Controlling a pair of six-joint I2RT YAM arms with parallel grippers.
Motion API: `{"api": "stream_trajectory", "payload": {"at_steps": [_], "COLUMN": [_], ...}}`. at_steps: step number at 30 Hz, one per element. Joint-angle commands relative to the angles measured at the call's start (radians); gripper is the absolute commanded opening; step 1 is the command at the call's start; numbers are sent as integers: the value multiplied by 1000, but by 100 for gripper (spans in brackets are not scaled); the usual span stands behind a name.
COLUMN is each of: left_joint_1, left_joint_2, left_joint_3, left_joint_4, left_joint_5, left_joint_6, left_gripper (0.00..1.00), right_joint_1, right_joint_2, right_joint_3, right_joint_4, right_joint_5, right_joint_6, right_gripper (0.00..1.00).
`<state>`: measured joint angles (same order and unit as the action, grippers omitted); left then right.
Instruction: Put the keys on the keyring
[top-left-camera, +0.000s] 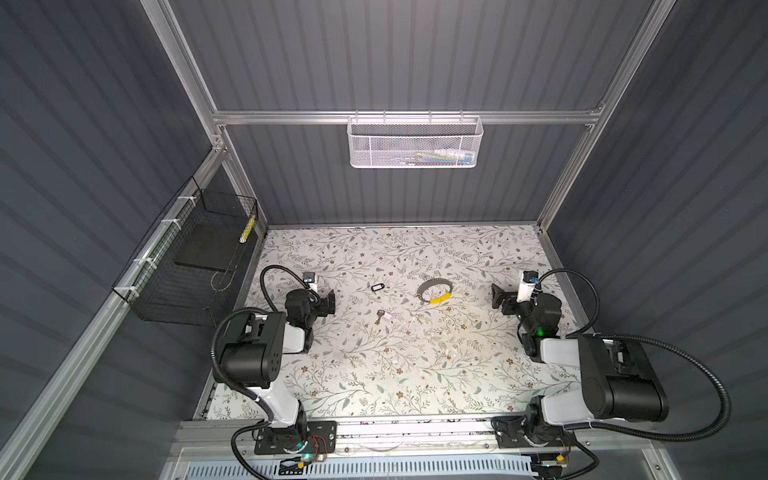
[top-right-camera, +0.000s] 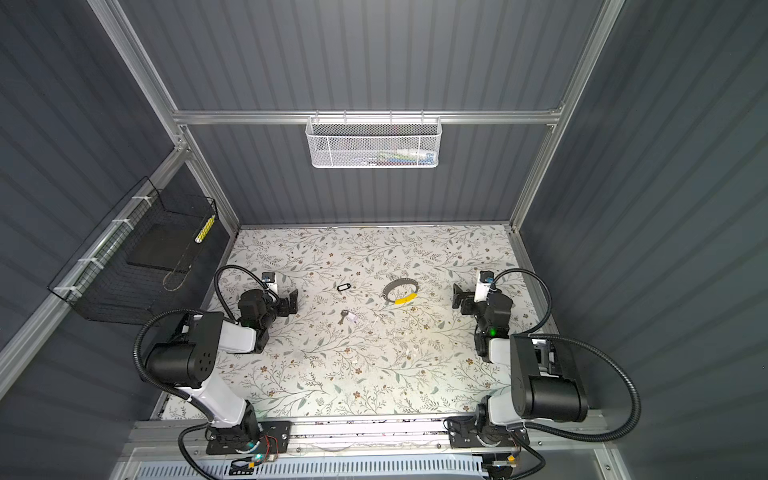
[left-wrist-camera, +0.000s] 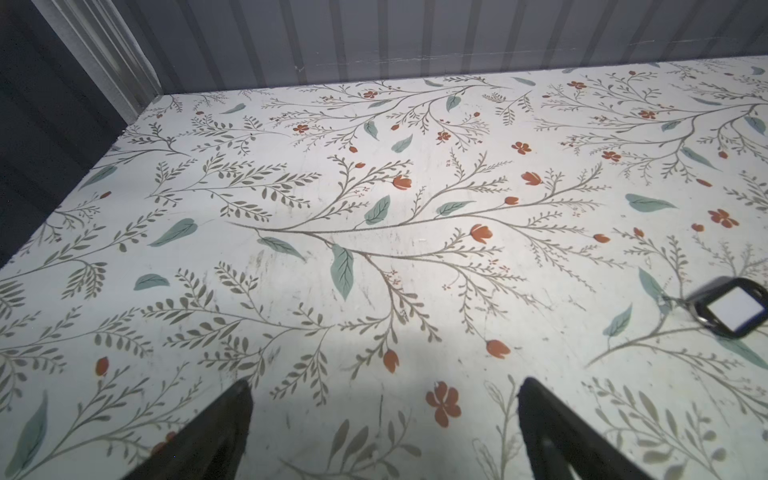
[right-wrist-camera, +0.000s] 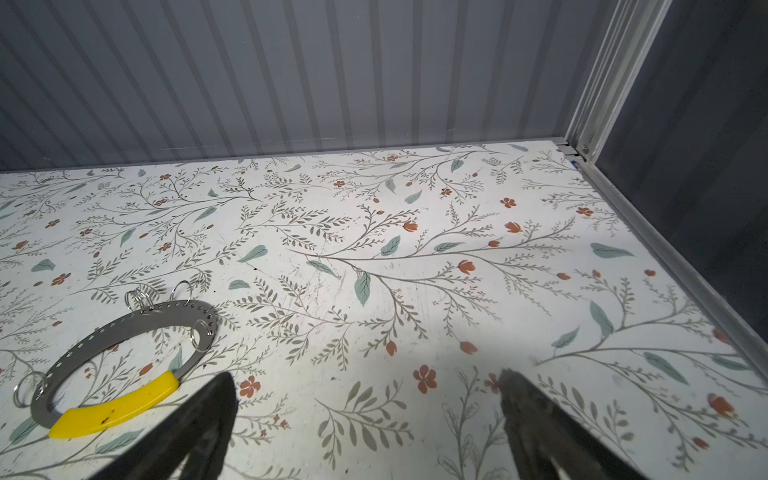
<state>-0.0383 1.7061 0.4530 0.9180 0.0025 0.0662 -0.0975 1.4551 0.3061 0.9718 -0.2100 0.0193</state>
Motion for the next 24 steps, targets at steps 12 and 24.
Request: {"api": "stream_trajectory", "payload": {"at_steps": [12,24], "left_joint_1": [5,5], "left_joint_2": [10,10], "left_joint_3": [14,15], "left_joint_4": [1,1], "left_joint_5": [5,4], "left_joint_6": [-12,-11], "left_gripper": [100,100], "right_joint_1": [-28,-28], "right_joint_2": [6,5], "right_joint_3": [13,11], "right_joint_4": [18,21], "right_joint_5": [-29,-43], "right_joint_6": [27,23], "right_gripper": [99,99]}}
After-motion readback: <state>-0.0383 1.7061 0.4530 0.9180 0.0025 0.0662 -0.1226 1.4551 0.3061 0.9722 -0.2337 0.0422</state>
